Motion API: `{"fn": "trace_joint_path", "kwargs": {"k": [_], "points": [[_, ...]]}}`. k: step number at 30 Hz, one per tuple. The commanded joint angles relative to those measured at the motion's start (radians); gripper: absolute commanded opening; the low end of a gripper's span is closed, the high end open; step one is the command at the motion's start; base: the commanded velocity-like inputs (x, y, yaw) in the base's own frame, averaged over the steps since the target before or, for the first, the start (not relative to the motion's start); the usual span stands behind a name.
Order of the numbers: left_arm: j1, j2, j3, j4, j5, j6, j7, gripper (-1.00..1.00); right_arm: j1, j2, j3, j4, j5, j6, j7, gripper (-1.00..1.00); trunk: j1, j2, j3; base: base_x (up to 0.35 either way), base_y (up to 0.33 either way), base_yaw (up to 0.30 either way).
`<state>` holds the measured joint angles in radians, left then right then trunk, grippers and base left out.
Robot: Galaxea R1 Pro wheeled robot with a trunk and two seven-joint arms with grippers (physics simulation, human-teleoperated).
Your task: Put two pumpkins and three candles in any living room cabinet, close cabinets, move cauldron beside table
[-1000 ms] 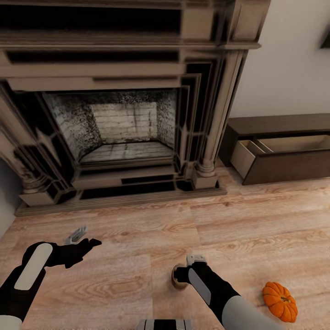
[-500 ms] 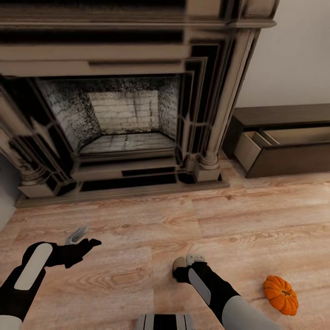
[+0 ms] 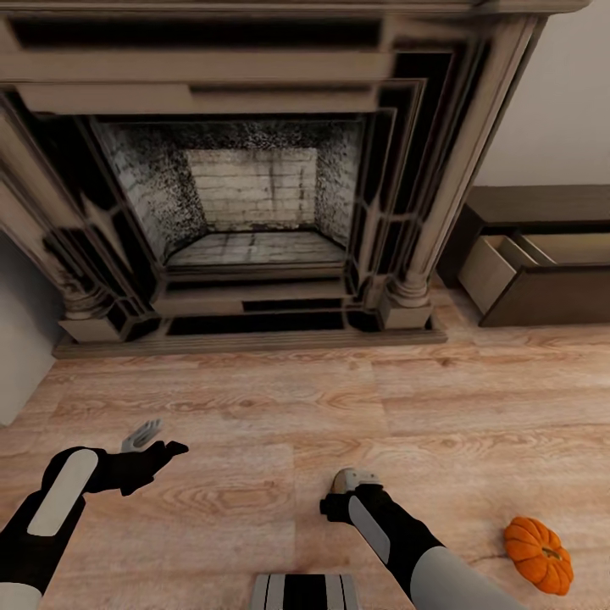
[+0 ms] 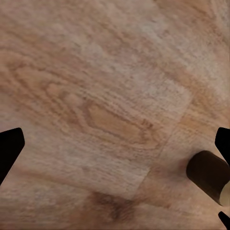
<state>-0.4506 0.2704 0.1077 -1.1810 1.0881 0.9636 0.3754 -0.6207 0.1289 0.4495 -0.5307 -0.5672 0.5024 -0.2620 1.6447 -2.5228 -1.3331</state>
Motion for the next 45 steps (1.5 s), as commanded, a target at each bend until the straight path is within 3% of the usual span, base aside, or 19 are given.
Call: {"fn": "trace_joint_path", "kwargs": {"k": [1, 17, 24, 36, 43, 45], "points": [[0.0, 0.0, 0.0, -0.001, 0.01, 0.003, 0.01, 1.0, -0.001, -0.001, 0.006, -0.002, -0.011, 0.002, -0.01, 1.0, 0.0, 0.0, 0.0, 0.0, 0.0, -0.104], [0.0, 0.002, 0.002, 0.001, 0.012, 0.003, 0.01, 1.0, -0.001, 0.0, -0.002, 0.0, -0.015, 0.007, -0.023, 1.0, 0.0, 0.0, 0.004, 0.037, 0.014, -0.046], [0.0, 0.003, 0.003, 0.001, 0.012, 0.003, 0.01, 1.0, -0.001, -0.007, -0.008, 0.001, -0.024, 0.004, -0.078, 1.0, 0.0, 0.0, 0.004, 0.011, 0.165, 0.0], [0.0, 0.003, 0.003, 0.001, 0.01, 0.003, 0.01, 1.0, -0.001, -0.008, -0.011, 0.001, -0.026, 0.004, -0.083, 1.0, 0.0, 0.0, 0.004, 0.015, 0.07, 0.0], [0.0, 0.003, 0.003, 0.001, 0.01, 0.003, 0.01, 1.0, -0.001, -0.032, -0.014, 0.006, -0.027, 0.004, -0.085, 1.0, 0.0, 0.0, 0.004, 0.0, 0.0, 0.0], [0.0, 0.003, 0.003, 0.001, 0.01, 0.003, 0.01, 1.0, -0.001, -0.04, -0.043, 0.011, -0.028, 0.004, -0.085, 1.0, 0.0, 0.0, 0.004, 0.0, 0.0, 0.0]]}}
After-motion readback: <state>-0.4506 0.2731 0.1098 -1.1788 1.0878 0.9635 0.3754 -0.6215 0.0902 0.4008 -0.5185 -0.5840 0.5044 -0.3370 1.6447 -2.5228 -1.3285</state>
